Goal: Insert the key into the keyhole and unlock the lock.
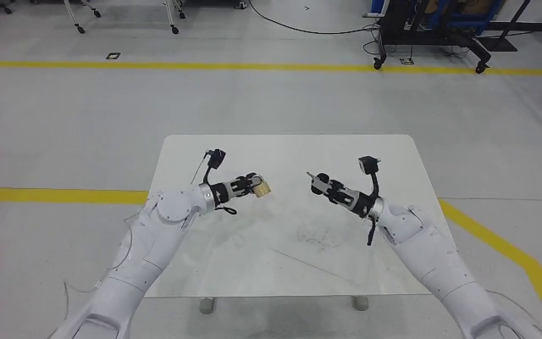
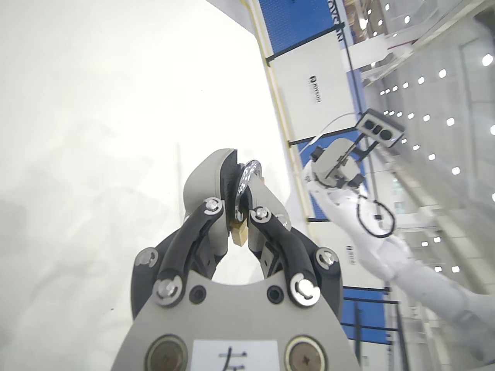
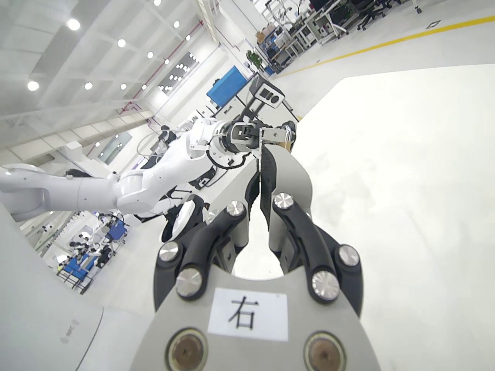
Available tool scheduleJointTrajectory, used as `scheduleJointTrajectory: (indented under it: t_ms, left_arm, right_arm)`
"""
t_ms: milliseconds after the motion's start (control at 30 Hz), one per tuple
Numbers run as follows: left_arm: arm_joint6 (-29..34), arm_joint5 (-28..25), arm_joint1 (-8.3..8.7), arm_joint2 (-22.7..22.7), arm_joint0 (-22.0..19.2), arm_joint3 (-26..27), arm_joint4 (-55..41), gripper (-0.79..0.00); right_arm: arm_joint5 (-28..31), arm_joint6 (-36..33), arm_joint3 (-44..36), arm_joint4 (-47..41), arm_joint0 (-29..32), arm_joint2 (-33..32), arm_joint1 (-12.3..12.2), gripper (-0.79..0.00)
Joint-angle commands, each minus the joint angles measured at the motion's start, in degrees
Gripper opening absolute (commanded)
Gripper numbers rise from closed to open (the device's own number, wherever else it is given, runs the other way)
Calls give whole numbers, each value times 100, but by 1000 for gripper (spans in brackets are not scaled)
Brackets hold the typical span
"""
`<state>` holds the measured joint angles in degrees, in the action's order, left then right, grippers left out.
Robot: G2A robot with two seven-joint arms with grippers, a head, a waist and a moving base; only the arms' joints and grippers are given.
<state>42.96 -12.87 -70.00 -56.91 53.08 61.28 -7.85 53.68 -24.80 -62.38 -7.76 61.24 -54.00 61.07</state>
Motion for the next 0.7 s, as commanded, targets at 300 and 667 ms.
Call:
scheduleJointTrajectory:
  t_ms: [300,667]
  left_arm:
    - [-307,285,-26,44,80,73,-16,-785]
    - [-281,543,-350,-17,-216,-641,-2339,-785]
  right_arm:
    - [-150,-56,58,-286,-52,158,66,-785]
    - [-1057,318,-367,48,-29,689,348,-785]
